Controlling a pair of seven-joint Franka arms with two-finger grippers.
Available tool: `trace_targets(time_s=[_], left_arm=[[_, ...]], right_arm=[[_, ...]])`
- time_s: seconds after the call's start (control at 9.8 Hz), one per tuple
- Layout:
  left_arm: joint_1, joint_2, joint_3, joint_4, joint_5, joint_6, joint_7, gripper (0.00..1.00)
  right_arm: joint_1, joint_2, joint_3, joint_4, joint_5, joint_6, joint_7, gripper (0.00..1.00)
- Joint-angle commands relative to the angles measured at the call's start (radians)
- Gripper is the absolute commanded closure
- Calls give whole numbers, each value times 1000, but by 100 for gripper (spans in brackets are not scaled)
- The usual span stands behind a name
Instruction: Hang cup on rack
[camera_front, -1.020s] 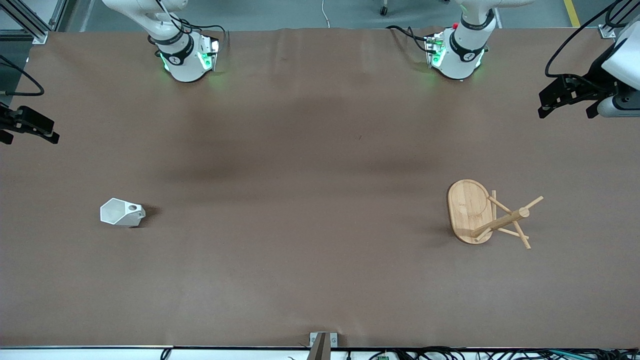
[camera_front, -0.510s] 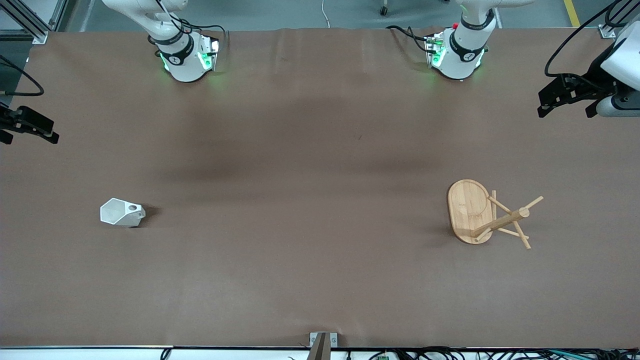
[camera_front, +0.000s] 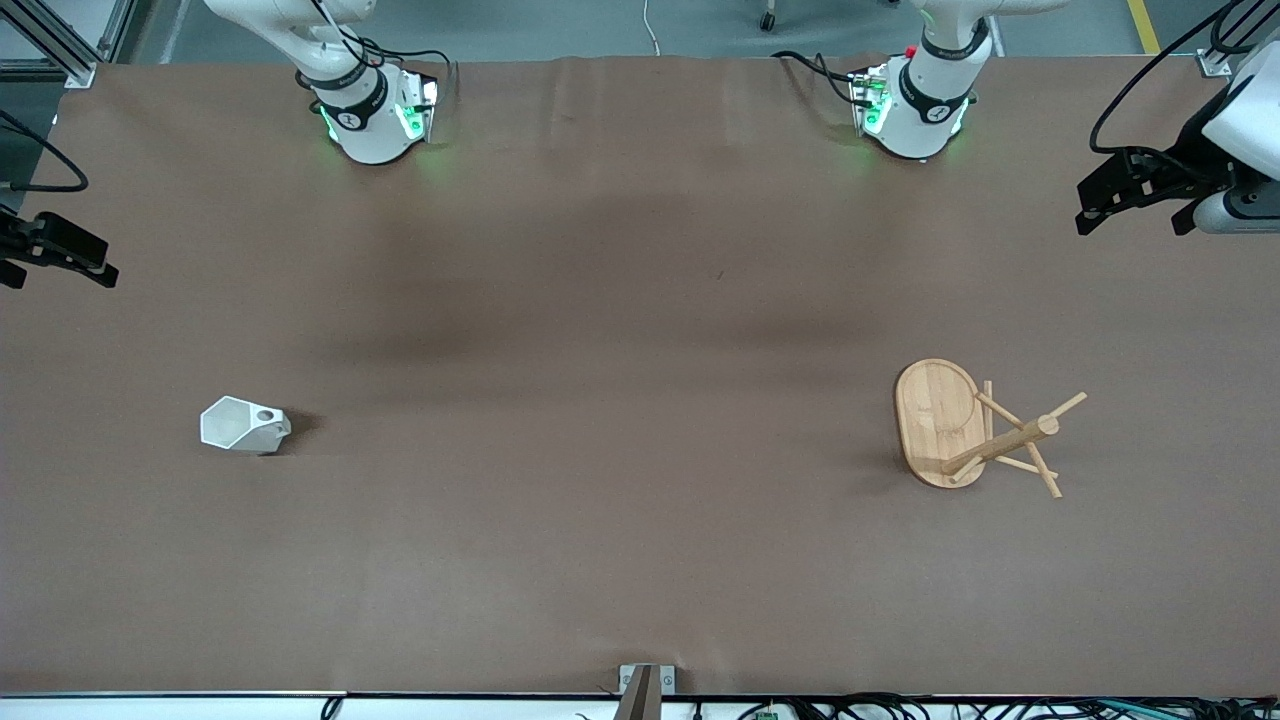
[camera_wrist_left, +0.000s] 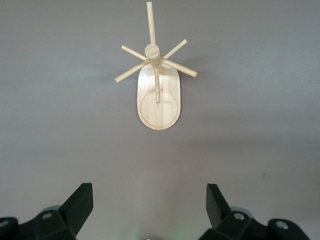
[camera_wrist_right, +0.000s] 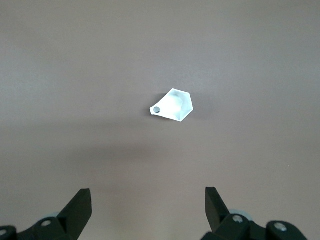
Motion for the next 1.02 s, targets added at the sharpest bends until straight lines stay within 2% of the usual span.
trace_targets(time_s=[0.0, 0.92], left_arm=[[6, 22, -2, -1, -1, -20, 15, 0], [9, 22, -2, -1, -2, -22, 18, 0]], right_arm=[[8, -17, 3, -19, -14, 9, 19, 0], [12, -6, 5, -32, -13, 26, 19, 0]])
